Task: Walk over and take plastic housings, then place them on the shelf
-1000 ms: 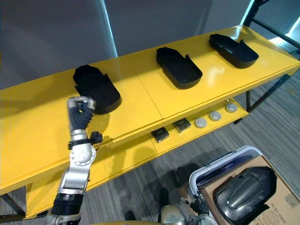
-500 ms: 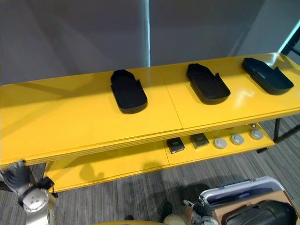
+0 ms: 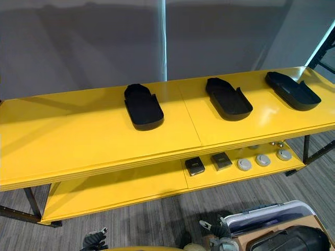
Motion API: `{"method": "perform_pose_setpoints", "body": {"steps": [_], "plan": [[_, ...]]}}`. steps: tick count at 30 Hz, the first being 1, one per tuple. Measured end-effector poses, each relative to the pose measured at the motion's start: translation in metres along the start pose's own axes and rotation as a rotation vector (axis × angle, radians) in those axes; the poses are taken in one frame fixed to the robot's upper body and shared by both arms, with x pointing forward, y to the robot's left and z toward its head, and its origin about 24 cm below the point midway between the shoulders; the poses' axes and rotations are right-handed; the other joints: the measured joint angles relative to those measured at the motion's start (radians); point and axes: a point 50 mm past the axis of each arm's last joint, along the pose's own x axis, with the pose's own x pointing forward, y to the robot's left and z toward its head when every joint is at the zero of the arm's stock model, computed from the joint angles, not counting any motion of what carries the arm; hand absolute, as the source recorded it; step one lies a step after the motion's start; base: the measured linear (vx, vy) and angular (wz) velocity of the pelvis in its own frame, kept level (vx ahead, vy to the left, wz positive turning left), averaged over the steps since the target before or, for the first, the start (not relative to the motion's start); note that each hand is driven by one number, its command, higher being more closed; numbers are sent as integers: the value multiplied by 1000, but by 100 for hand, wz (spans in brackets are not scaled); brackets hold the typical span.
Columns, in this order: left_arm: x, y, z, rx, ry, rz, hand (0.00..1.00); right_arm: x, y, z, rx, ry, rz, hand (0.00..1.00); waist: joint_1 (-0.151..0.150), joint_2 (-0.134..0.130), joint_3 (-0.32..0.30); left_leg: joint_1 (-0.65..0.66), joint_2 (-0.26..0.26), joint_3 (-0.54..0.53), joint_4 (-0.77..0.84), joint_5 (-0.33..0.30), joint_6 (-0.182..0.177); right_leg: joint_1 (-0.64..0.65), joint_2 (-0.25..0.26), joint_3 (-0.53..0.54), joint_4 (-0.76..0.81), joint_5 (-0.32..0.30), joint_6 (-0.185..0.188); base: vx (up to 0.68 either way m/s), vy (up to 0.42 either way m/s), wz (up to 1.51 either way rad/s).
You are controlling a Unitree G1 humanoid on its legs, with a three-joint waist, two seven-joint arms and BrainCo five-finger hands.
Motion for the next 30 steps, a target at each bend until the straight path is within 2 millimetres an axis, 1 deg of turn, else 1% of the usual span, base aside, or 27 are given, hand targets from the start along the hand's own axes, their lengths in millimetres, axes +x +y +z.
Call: {"method": "perform_pose_setpoints", "body": {"steps": [2, 4, 5, 6, 7, 8, 9, 10, 11, 12, 13, 14, 15, 17, 18, 19, 20, 21, 22, 23, 24, 25, 26, 27, 28, 29, 30], "plan": [[2, -1, 5, 39, -24, -11, 0, 1, 1, 4, 1, -9, -9, 0, -4, 1, 0, 0, 1, 0, 1, 0, 0, 1, 1, 0, 0, 1, -3, 51, 12, 0], [2, -3, 8, 81, -42, -30, 0, 3, 2, 8, -1, -20, -7, 0, -17, 4, 3, 7, 3, 4, 5, -2, -3, 8, 2, 1, 1, -2, -3, 58, 19, -1], [2, -3, 9, 90, -46, -35, 0, 3, 2, 9, -5, -23, -5, 0, -18, 5, 4, 10, 3, 6, 7, -5, -6, 12, 2, 1, 1, -4, -3, 60, 27, -4], [3, -5, 13, 100, -61, -48, 0, 4, 3, 11, -15, -30, -4, 0, -20, 9, 11, 12, 6, 10, 23, -18, -12, 15, 2, 5, 12, -16, -3, 47, 25, -6], [3, -7, 15, 109, -70, -56, 0, 4, 3, 12, -20, -34, -3, 0, -20, 12, 18, 12, 9, 15, 40, -30, -10, 13, 1, 8, 31, -30, 1, 43, 30, -15], [3, -9, 20, 128, -95, -70, 0, 5, 4, 16, -35, -47, 0, 0, -18, 20, 39, 8, 22, 21, 96, -69, -15, 1, -1, 23, 93, -68, 1, 14, 18, -19], [3, -10, 21, 133, -101, -71, 0, 5, 4, 17, -35, -51, 2, 0, -16, 22, 40, 4, 25, 23, 111, -80, -20, -8, -2, 28, 112, -80, 3, -3, 13, -35], [3, -10, 25, 136, -120, -70, 0, 6, 6, 22, -39, -68, 8, 0, -16, 24, 42, -26, 34, 25, 171, -113, -25, -54, -6, 50, 190, -118, -1, -7, 3, -32], [3, -10, 28, 133, -132, -69, 0, 7, 7, 25, -40, -75, 9, 0, -16, 22, 42, -37, 34, 23, 194, -119, -29, -76, -11, 62, 220, -131, -7, 46, -14, -54], [3, -10, 34, 127, -156, -65, 0, 9, 10, 32, -51, -95, 15, 0, -12, 9, 50, -55, 23, -7, 235, -121, -30, -117, -20, 94, 275, -151, -11, 53, -36, -68], [2, -10, 37, 121, -171, -65, 0, 11, 11, 39, -67, -115, 18, 0, -11, 6, 59, -69, 17, -51, 259, -124, -28, -140, -22, 127, 300, -153, -10, 62, -55, -77], [2, -11, 37, 119, -172, -65, 0, 11, 11, 44, -74, -130, 19, 0, -11, 7, 63, -69, 13, -71, 264, -127, -28, -150, -22, 140, 311, -154, -8, 22, -30, -69], [2, -12, 40, 117, -179, -65, 0, 12, 11, 52, -83, -160, 17, 0, -17, 13, 70, -66, 6, -95, 263, -134, -27, -164, -22, 160, 327, -157, -5, 24, 23, -46], [5, -14, 51, 112, -210, -61, 0, 12, 7, 54, -93, -169, 9, 0, -25, 22, 78, -59, 7, -96, 258, -159, -19, -177, -18, 174, 340, -157, -3, -2, 76, -35], [6, -14, 60, 107, -237, -54, 0, 12, 7, 53, -94, -167, 10, 0, -27, 22, 80, -56, 7, -84, 261, -178, -3, -198, -13, 193, 351, -155, 1, -30, 108, -53], [8, -14, 67, 104, -258, -51, 0, 11, 11, 54, -88, -173, 19, 0, -21, 14, 87, -64, 3, -53, 264, -192, 13, -226, -7, 225, 360, -143, 5, -50, 113, -71], [8, -12, 69, 102, -267, -45, 0, 11, 14, 56, -84, -182, 26, 0, -16, 8, 91, -72, 0, -28, 272, -197, 16, -242, -2, 253, 358, -130, 10, -72, 99, -118], [8, -8, 72, 101, -279, -31, 0, 10, 23, 62, -81, -209, 45, 0, -11, -1, 97, -103, 1, 29, 304, -216, 28, -275, 16, 318, 331, -87, 20, -174, 143, -155], [9, -4, 75, 108, -290, -17, 0, 11, 31, 69, -106, -228, 70, 0, -10, -9, 115, -130, 5, 90, 332, -228, 42, -285, 29, 370, 261, -18, 35, -195, 144, -156], [10, -2, 76, 108, -295, -8, 0, 11, 35, 71, -122, -237, 81, 0, -13, -14, 123, -140, 4, 118, 342, -231, 48, -282, 33, 384, 214, 26, 41, -273, 165, -151], [11, 2, 80, 104, -304, 12, 0, 11, 40, 73, -146, -245, 97, 0, -15, -20, 132, -167, 12, 173, 362, -233, 74, -277, 40, 408, 106, 142, 74, -203, 84, -109], [11, 3, 81, 97, -305, 18, 0, 11, 42, 77, -157, -255, 102, 0, -10, -15, 136, -178, 21, 204, 362, -234, 84, -277, 41, 397, 67, 176, 92, -244, 89, -126], [13, 4, 84, 95, -311, 27, 0, 11, 42, 76, -163, -251, 103, 0, -8, -13, 153, -177, 27, 249, 358, -229, 97, -306, 28, 299, 230, 45, 45, -199, 68, -96], [13, 5, 83, 97, -308, 32, 0, 10, 40, 70, -170, -233, 100, 0, -6, -5, 159, -167, 35, 275, 346, -222, 108, -317, 15, 241, 427, -108, 23, -170, 67, -79], [13, 5, 83, 99, -306, 32, 0, 10, 39, 66, -175, -221, 98, 0, -7, -2, 160, -162, 40, 284, 346, -219, 110, -306, 13, 229, 502, -161, 15, -143, 52, -53], [13, 5, 82, 112, -309, 34, 0, 8, 36, 55, -188, -193, 97, 0, -7, -3, 158, -153, 43, 294, 347, -212, 113, -253, -7, 205, 613, -250, 26, -98, 14, -23], [13, 5, 83, 117, -311, 33, 0, 8, 35, 49, -203, -178, 97, 0, -10, -7, 155, -155, 43, 296, 351, -209, 114, -210, -21, 194, 647, -293, 36, -116, -22, -15]]}}
